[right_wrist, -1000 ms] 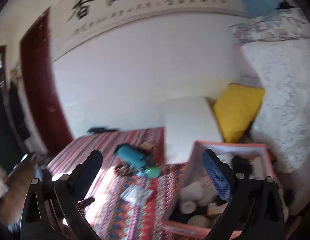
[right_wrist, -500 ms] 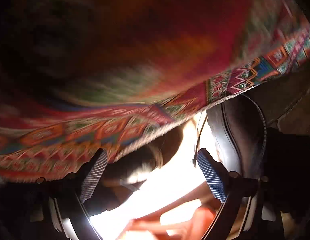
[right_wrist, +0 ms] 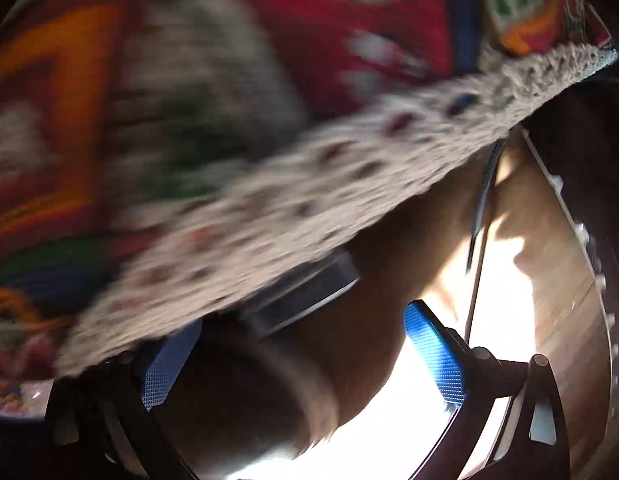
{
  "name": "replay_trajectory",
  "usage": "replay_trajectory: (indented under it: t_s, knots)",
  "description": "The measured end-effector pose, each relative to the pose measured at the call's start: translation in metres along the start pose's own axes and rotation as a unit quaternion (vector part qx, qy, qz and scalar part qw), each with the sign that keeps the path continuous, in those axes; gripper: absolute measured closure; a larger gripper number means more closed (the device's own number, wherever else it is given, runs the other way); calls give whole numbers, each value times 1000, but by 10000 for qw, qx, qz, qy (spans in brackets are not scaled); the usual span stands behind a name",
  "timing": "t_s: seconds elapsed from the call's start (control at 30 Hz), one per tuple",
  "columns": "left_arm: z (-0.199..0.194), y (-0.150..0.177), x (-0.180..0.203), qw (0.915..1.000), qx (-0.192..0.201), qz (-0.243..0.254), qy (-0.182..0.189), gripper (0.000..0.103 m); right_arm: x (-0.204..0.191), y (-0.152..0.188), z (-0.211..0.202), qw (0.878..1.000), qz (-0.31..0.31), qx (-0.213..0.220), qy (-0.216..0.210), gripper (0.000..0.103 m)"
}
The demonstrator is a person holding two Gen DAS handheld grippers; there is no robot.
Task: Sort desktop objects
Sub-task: 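Reach under the bed with the right tool and grasp the narrow clear case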
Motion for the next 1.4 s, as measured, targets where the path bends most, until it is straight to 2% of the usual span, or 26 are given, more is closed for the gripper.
replay_trajectory:
  t_s: [0.1,0.13,0.17,0.2,0.27,0.33,0.4,0.47,0.5,0.53,0.57,0.63,0.7,0.73,0.77,0.8,0.87,0.97,1.1,1.23,1.27,1.33,1.4]
  knots:
    - [21,22,2,9989,-399,194,-142,2,15,-3,9,9991,-142,-41,402,1]
    - [26,29,3,9983,-494,263,-169,2,18,-4,10,9982,-208,-103,548,10]
    - [31,36,3,9977,-567,320,-196,2,18,-5,6,9965,-320,-282,723,26]
    - [35,43,3,9970,-640,377,-224,2,19,-6,2,9941,-377,-502,888,33]
    - [38,48,3,9965,-728,365,-170,2,27,-7,-8,9883,-136,-1055,1094,62]
    - [37,46,4,9968,-738,297,-29,2,38,-15,-20,9889,587,-1081,829,68]
    - [29,41,7,9976,-625,271,84,2,48,-22,-31,9843,1290,-1091,506,68]
    - [20,36,9,9983,-487,285,167,2,51,-26,-37,9764,1883,-1043,-142,66]
    - [18,35,10,9983,-458,301,204,2,53,-28,-41,9708,2134,-1025,-373,50]
    - [17,35,11,9982,-453,319,238,2,54,-28,-46,9674,2285,-1028,-378,27]
    - [16,35,12,9980,-456,339,273,2,54,-31,-52,9652,2395,-981,-373,19]
    - [17,37,13,9977,-477,386,285,2,52,-44,-64,9680,2392,-673,-338,19]
    - [21,38,10,9975,-511,410,269,2,46,-63,-68,9726,2220,-562,-400,22]
    - [23,38,10,9974,-541,406,255,2,43,-72,-69,9746,2138,-523,-423,32]
    - [27,39,7,9972,-581,399,241,2,43,-78,-68,9755,2096,-512,-419,45]
    - [31,40,5,9970,-631,392,218,2,45,-82,-69,9756,2104,-497,-390,52]
    - [38,42,5,9964,-733,386,170,2,43,-86,-74,9770,2020,-630,-275,77]
    - [40,44,8,9958,-810,405,153,2,33,-92,-92,9698,2201,-980,-371,78]
    - [27,36,17,9966,-645,397,317,2,-13,-114,-151,9671,2108,-1271,-645,78]
    - [14,31,30,9965,-556,381,502,2,-78,-125,-227,9515,2046,-1834,-1383,78]
    - [12,29,33,9963,-535,382,550,2,-93,-131,-252,9536,1854,-1801,-1541,78]
    - [7,24,39,9962,-459,374,642,2,-120,-160,-314,9750,1222,-1073,-1514,78]
    - [1,19,45,9961,-361,349,724,2,-147,-191,-377,9868,578,-335,-1473,78]
Point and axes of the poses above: each gripper's, at about its wrist camera, not at the fingertips, and z roughly the way its jaws point, x to its right, y to its underside, the point moved 5 cm from there along z, roughly the way its jaws point, and after that the axes turned 13 degrees about -y, right-handed, at the moved point
